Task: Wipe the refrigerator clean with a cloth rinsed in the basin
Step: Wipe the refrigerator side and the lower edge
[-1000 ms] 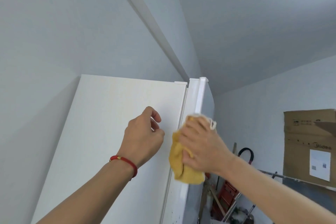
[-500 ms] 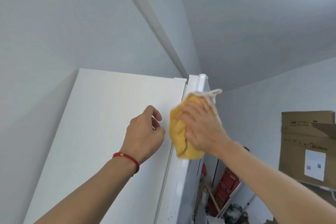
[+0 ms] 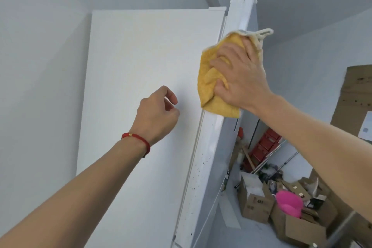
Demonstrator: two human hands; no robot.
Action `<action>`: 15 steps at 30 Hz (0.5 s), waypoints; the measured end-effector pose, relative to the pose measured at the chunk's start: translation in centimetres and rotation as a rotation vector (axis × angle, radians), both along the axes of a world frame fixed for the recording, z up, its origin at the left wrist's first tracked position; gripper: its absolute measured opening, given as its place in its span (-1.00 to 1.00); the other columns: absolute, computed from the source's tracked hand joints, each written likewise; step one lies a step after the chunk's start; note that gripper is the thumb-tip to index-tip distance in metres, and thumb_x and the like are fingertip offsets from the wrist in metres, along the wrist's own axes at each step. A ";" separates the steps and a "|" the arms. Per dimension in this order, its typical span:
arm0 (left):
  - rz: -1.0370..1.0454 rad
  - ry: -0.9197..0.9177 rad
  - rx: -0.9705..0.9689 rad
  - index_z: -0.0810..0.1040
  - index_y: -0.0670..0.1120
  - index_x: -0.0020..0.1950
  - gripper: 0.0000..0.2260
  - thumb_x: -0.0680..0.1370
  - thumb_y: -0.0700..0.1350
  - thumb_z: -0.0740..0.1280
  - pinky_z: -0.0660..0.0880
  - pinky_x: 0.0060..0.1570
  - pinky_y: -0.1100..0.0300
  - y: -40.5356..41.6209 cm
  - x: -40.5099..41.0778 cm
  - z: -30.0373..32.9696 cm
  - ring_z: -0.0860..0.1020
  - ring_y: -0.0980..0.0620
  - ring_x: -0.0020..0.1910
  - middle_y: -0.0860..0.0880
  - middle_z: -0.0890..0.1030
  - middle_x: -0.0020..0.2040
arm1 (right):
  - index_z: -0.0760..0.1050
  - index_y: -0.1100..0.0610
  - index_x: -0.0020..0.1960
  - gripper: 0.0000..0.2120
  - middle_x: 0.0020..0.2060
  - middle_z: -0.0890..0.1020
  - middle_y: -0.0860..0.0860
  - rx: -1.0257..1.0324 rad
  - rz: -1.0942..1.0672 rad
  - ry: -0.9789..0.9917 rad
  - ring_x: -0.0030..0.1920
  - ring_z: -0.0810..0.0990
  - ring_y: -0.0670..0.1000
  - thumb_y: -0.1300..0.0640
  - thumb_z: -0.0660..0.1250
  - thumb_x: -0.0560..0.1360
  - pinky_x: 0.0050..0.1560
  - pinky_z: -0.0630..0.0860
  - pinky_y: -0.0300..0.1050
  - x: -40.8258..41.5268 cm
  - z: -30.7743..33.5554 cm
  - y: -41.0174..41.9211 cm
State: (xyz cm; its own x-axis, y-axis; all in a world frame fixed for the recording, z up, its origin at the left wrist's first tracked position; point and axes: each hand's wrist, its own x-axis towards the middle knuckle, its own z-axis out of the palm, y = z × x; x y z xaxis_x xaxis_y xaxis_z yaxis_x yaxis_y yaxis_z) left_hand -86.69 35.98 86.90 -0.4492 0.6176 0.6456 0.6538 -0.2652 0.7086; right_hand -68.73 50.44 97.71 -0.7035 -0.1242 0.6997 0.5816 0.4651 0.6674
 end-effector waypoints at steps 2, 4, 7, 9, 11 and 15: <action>0.026 -0.024 0.003 0.53 -0.02 -0.03 -0.86 0.51 -0.25 0.28 0.51 -0.24 0.16 0.5 0.2 -1.6 0.60 0.01 -0.18 0.02 0.63 -0.17 | 0.65 0.08 0.16 -0.64 0.19 0.63 0.09 -0.046 0.053 -0.039 0.33 0.54 0.22 0.02 0.34 0.41 0.55 0.13 0.26 -0.2 -5.2 -0.2; 0.058 -0.054 0.014 0.53 -0.03 -0.04 -0.86 0.51 -0.26 0.28 0.52 -0.20 0.15 1.2 0.7 -3.2 0.59 0.03 -0.17 0.03 0.62 -0.17 | 0.65 0.06 0.13 -0.67 0.17 0.64 0.07 -0.094 0.071 -0.150 0.29 0.57 0.19 0.00 0.33 0.43 0.47 0.23 0.20 0.5 -11.5 -0.4; 0.061 -0.060 0.035 0.53 -0.05 -0.07 -0.84 0.50 -0.30 0.27 0.52 -0.16 0.16 1.7 2.1 -5.1 0.56 0.06 -0.17 0.05 0.60 -0.19 | 0.60 0.06 -0.01 -0.81 0.03 0.64 0.03 -0.173 0.075 -0.442 0.12 0.60 0.15 0.04 0.27 0.47 0.29 0.37 0.07 1.6 -19.9 -0.7; 0.043 -0.027 0.013 0.53 -0.05 -0.07 -0.84 0.49 -0.31 0.28 0.53 -0.15 0.15 1.7 2.6 -5.7 0.56 0.06 -0.19 0.04 0.60 -0.19 | 0.57 0.05 -0.08 -0.86 -0.07 0.62 0.02 -0.158 0.088 -0.601 0.01 0.58 0.11 0.04 0.26 0.47 0.25 0.37 0.01 1.8 -21.5 -0.7; 0.046 0.007 -0.002 0.52 -0.05 -0.07 -0.84 0.48 -0.30 0.28 0.52 -0.15 0.15 1.4 2.7 -5.8 0.56 0.06 -0.18 0.04 0.61 -0.17 | 0.58 0.03 -0.09 -0.83 -0.13 0.61 0.00 -0.056 0.088 -0.691 -0.06 0.54 0.08 -0.02 0.26 0.47 0.24 0.37 0.00 1.7 -19.6 -0.1; 0.086 0.029 0.005 0.52 -0.03 -0.05 -0.83 0.48 -0.29 0.29 0.52 -0.15 0.16 1.0 2.1 -5.1 0.57 0.07 -0.15 0.05 0.62 -0.15 | 0.56 0.07 -0.08 -0.78 -0.16 0.61 0.07 0.113 0.179 -0.467 -0.07 0.57 0.14 -0.05 0.26 0.45 0.15 0.46 0.10 0.7 -11.0 1.6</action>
State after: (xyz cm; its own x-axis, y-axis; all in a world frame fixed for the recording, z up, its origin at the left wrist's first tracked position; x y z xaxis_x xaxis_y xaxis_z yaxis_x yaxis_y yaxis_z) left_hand -84.55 37.01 81.75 -0.4815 0.5742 0.6622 0.6946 -0.2107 0.6878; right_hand -67.99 52.05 86.74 -0.8990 -0.3277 0.2907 0.1271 0.4400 0.8890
